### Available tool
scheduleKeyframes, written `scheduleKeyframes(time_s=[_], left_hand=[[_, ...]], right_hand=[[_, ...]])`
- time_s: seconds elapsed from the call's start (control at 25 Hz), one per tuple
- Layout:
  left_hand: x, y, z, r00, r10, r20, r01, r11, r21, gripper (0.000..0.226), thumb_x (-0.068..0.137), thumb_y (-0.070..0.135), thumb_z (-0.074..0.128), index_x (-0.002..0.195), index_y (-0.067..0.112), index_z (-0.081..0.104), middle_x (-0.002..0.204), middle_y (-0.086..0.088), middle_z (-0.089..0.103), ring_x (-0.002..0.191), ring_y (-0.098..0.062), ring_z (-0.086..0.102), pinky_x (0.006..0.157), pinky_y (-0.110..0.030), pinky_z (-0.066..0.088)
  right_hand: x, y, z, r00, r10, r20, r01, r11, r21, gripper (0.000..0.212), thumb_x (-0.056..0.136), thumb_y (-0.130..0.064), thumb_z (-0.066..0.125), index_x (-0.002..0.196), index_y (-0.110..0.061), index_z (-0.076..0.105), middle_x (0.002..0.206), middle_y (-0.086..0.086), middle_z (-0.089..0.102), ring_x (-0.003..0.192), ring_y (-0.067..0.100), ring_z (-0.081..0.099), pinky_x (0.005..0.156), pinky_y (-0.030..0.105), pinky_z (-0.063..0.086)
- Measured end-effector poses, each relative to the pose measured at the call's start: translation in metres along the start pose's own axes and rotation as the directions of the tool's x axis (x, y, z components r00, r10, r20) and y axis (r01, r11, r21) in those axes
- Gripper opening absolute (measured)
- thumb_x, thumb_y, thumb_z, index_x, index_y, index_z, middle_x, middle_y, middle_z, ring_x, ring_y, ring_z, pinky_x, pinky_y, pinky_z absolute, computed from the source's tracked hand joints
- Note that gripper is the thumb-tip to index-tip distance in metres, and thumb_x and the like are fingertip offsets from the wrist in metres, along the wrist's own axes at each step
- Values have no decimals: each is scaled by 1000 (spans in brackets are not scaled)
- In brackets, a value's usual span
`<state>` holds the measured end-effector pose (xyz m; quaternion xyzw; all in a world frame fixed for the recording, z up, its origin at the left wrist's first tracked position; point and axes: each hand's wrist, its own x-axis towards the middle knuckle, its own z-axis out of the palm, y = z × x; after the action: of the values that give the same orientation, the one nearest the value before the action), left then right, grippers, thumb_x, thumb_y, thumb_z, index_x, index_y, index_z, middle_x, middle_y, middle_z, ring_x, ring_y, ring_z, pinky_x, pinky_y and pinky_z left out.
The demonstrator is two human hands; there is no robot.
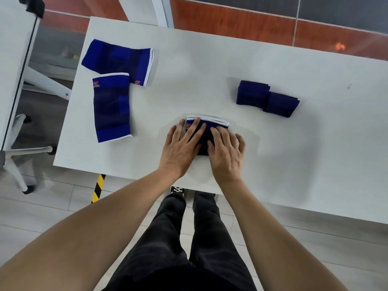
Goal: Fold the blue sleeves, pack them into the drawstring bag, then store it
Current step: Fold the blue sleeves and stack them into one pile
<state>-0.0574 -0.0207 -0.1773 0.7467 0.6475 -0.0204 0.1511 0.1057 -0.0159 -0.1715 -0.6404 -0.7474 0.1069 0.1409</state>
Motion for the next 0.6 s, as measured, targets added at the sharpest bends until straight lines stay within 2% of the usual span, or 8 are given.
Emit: scheduleKeyframes(time_s=[0.12,0.24,0.32,0.4,0.48,0.52,0.6], left_hand=[[13,-9,-5,1000,15,14,-16,999,31,61,105,45,26,160,30,5,168,12,2,155,-32,7,125,-46,10],[40,-22,-15,998,30,63,-29,999,-18,59,107,38,24,160,31,-2,168,13,-4,155,-32,1,126,-44,5],[59,-25,-23,996,7,86,-3,999,-49,59,107,35,26,160,33,-1,168,15,-5,155,-31,5,125,-41,8],[71,-27,-30,998,13,56,-12,999,-32,59,106,33,34,160,31,10,168,12,4,152,-31,16,121,-41,17],[78,-30,-40,1000,13,-11,-13,999,-52,59,101,31,46,157,25,27,167,2,19,144,-32,32,116,-42,27],[82,-34,-46,998,-29,-62,25,997,-77,59,98,29,49,154,21,33,164,-4,26,140,-33,37,114,-43,30],[90,-48,-58,971,-192,-143,177,978,-110,63,95,25,51,154,15,32,161,-13,29,141,-35,37,114,-45,32]], right_hand=[[3,9,2,999,-13,47,15,1000,-26,48,102,-31,53,148,-18,48,149,-1,52,141,18,43,121,46,22],[33,9,2,995,-23,95,26,999,-28,50,103,-29,51,151,-16,43,153,0,48,145,18,38,124,46,16],[56,6,3,992,-6,124,9,1000,-25,51,102,-25,51,151,-14,42,153,2,47,145,20,38,124,45,14],[72,0,5,987,7,158,-1,999,-35,52,102,-20,52,152,-12,41,154,3,46,146,22,37,124,43,12],[84,-2,6,983,10,185,1,998,-56,53,101,-15,53,152,-11,40,155,4,44,147,22,34,125,41,10],[89,-2,6,982,12,191,1,998,-68,55,100,-12,54,153,-11,39,156,4,44,148,22,33,125,40,9],[95,-2,5,979,27,204,-7,995,-99,59,98,-7,55,153,-11,37,157,4,42,148,22,31,125,40,7]])
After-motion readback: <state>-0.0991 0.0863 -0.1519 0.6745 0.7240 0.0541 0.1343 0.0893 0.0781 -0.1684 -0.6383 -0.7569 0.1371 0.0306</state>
